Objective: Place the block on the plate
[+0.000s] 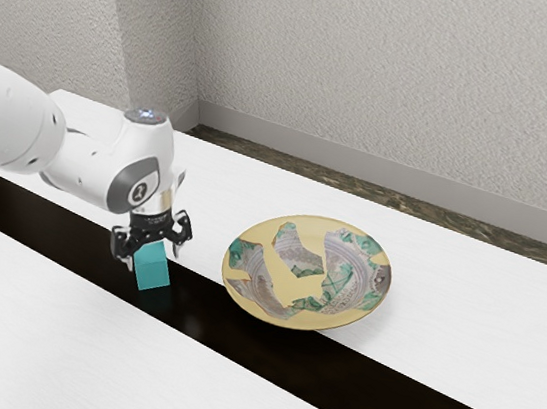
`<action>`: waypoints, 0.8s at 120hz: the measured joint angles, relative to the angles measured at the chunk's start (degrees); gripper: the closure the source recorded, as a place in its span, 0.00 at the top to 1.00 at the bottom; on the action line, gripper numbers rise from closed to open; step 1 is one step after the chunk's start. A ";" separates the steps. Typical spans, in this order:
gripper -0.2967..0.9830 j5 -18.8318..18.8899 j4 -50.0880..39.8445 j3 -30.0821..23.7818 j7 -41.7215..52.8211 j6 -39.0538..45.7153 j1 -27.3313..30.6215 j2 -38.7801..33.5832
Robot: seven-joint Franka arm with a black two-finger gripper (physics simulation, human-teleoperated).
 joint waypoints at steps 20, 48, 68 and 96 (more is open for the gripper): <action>0.65 -1.20 0.00 0.00 -1.21 0.31 0.00 -0.04; 0.57 -1.88 0.00 0.00 -2.39 0.35 0.00 -0.25; 0.55 -1.76 -0.02 0.07 -3.09 -0.46 -0.90 -3.90; 0.53 0.14 7.52 -2.73 -5.02 -7.36 -4.05 -8.36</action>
